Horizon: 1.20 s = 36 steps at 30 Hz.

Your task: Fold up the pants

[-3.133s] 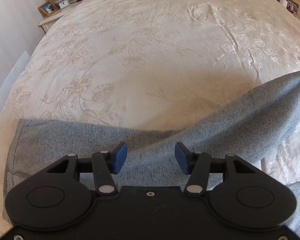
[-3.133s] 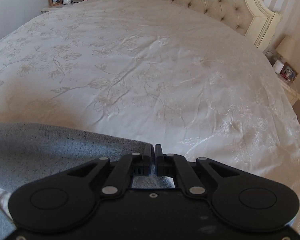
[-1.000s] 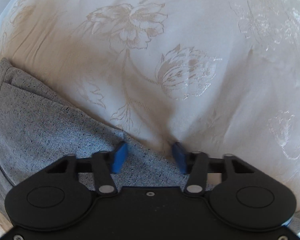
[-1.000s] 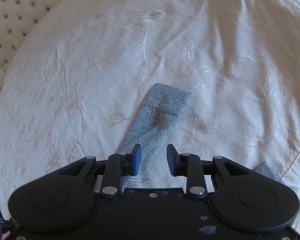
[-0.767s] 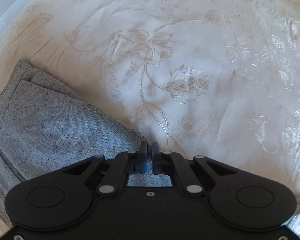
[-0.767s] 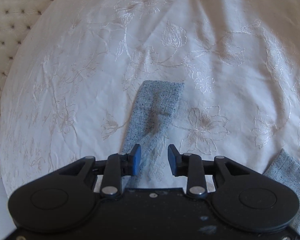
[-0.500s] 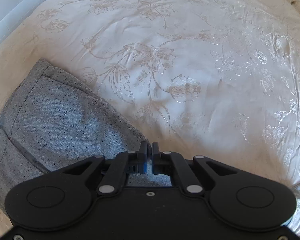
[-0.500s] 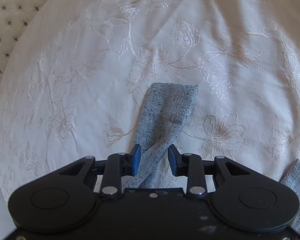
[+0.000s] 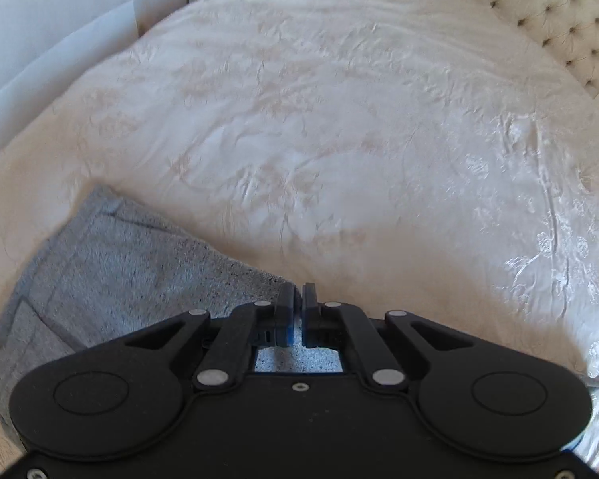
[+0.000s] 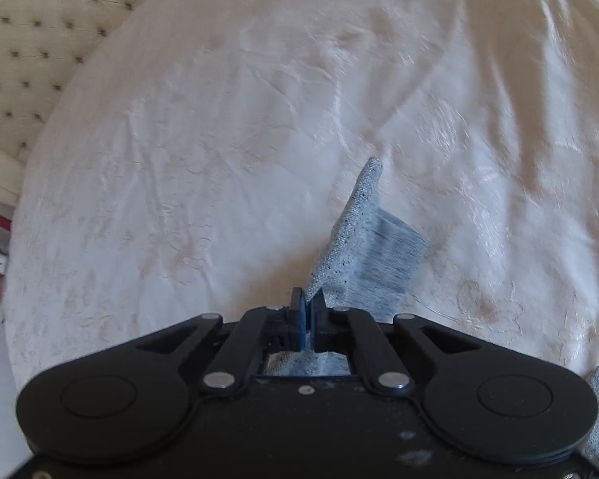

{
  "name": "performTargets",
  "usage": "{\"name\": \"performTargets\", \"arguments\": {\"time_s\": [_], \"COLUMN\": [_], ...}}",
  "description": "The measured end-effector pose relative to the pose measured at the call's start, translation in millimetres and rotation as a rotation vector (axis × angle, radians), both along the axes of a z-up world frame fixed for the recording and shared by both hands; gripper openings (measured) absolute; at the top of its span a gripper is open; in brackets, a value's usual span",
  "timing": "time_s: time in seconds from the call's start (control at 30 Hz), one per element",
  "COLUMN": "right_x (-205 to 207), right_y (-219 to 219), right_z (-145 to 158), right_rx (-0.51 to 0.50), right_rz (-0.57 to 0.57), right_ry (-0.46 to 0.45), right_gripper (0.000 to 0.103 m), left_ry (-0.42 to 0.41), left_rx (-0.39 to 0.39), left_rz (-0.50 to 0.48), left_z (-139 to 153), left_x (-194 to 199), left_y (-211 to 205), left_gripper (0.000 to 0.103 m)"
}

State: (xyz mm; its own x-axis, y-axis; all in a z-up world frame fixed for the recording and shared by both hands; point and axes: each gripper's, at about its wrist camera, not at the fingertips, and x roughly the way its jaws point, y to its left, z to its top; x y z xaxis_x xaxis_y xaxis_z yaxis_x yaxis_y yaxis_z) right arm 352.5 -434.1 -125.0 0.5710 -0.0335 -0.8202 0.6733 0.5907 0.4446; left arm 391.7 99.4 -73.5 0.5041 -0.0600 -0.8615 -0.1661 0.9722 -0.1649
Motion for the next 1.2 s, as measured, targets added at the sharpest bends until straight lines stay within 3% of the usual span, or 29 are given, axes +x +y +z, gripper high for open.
{"name": "performTargets", "arguments": {"time_s": [0.13, 0.23, 0.33, 0.53, 0.6, 0.7, 0.87, 0.9, 0.93, 1.0, 1.2], "right_x": [-49.0, -94.6, -145.5, -208.3, -221.8, -232.4, -244.0, -245.0, -246.8, -247.7, -248.2], "right_y": [16.9, 29.0, 43.8, 60.1, 65.1, 72.6, 86.1, 87.0, 89.0, 91.8, 99.7], "right_z": [71.6, 87.5, 68.2, -19.0, -39.0, -46.0, -14.2, -9.5, -10.8, -18.0, -32.8], "right_rx": [-0.012, -0.034, -0.087, -0.052, -0.017, -0.018, -0.092, -0.095, -0.089, -0.082, -0.082], "right_rz": [0.06, 0.058, 0.039, -0.03, -0.058, -0.098, -0.121, -0.125, -0.126, -0.126, -0.126], "right_ry": [-0.216, -0.213, -0.097, 0.218, 0.26, 0.261, 0.154, 0.149, 0.158, 0.179, 0.213], "right_gripper": [0.004, 0.004, 0.004, 0.004, 0.004, 0.004, 0.004, 0.004, 0.004, 0.004, 0.004], "left_ry": [-0.164, -0.195, -0.096, 0.159, 0.197, 0.224, 0.194, 0.186, 0.184, 0.182, 0.223], "left_rx": [-0.03, -0.006, -0.004, -0.057, -0.06, -0.048, -0.066, -0.072, -0.073, -0.073, -0.075], "left_rz": [-0.058, -0.096, -0.123, -0.088, -0.121, -0.192, -0.277, -0.287, -0.293, -0.282, -0.169], "left_z": [53.8, 70.1, 49.5, -28.2, -43.6, -52.2, -42.7, -40.8, -39.8, -38.2, -45.1], "left_x": [-41.4, -80.6, -108.8, -136.1, -143.0, -148.0, -138.6, -132.5, -124.9, -104.2, -22.3], "left_y": [15.2, 25.7, 34.2, 40.2, 32.9, 19.2, 12.1, 12.1, 12.2, 14.1, 28.9], "left_gripper": [0.0, 0.0, 0.0, 0.002, 0.002, 0.005, 0.011, 0.017, 0.03, 0.042, 0.042]}}
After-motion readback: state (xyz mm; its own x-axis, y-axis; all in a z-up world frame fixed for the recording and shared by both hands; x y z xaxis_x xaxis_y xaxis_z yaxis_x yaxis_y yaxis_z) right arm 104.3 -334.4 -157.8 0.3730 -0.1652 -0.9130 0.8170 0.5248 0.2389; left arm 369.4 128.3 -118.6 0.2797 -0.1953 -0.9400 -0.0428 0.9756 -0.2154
